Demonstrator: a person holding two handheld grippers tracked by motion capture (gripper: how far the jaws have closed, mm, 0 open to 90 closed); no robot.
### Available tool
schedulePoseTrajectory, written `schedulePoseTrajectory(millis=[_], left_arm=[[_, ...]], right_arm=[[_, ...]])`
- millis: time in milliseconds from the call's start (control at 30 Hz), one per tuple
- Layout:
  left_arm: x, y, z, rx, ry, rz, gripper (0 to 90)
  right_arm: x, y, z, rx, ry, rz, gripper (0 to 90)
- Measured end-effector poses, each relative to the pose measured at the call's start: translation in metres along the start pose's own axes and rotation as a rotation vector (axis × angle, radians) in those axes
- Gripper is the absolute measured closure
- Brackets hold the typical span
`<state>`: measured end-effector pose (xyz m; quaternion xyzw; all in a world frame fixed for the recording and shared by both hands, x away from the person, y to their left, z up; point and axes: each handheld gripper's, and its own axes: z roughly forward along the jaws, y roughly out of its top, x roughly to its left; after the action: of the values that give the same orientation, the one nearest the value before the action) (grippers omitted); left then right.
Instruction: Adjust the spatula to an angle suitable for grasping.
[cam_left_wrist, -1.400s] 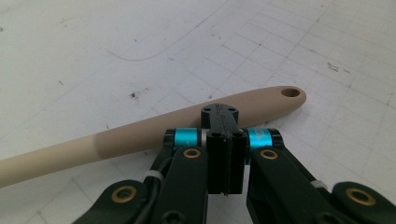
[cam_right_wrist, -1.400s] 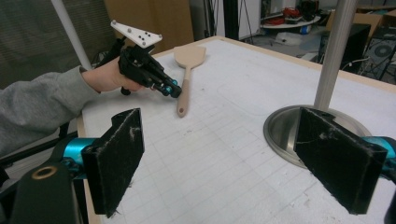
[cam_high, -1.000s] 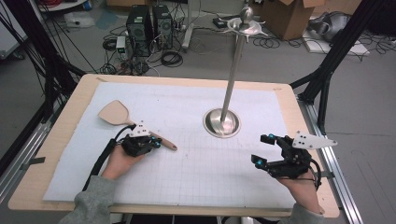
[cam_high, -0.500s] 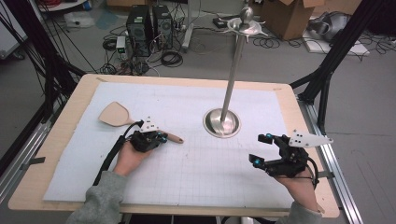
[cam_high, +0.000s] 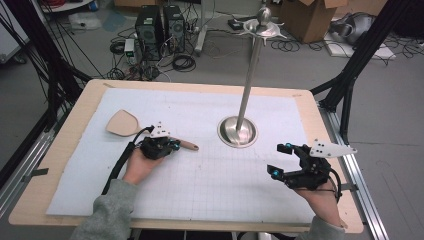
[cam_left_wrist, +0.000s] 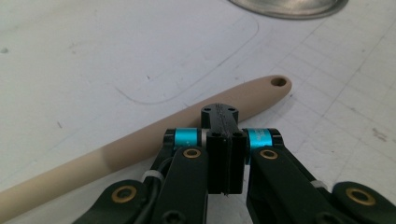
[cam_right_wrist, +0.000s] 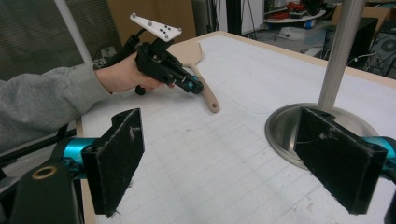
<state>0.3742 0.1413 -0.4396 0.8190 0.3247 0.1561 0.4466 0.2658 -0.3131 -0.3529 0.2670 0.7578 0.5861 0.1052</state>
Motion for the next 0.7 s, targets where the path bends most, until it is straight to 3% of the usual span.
schedulePoseTrajectory(millis=[67,300,433,567,700], left_arm=[[0.003,0.001,-0.004,-0.018,-0.013,0.002,89.7],[0.034,-0.001,-0.018,-0.028,0.03,-0.103,89.8],[0.049,0.008,-0.029,-0.023,0.063,-0.066,89.8],[0.065,0.013,-0.033,0.023,0.089,-0.043,89.8],[0.081,0.012,-0.034,0.059,0.093,-0.089,89.8]], right_arm=[[-0.001,-0.001,0.0,-0.004,-0.004,0.007,15.9],[0.0,-0.002,0.003,0.012,-0.005,0.011,16.0],[-0.001,-0.002,0.004,0.016,-0.002,0.007,16.0],[0.0,-0.002,0.005,0.017,0.003,0.005,16.0],[0.0,-0.001,0.003,0.0,-0.001,0.009,16.0]])
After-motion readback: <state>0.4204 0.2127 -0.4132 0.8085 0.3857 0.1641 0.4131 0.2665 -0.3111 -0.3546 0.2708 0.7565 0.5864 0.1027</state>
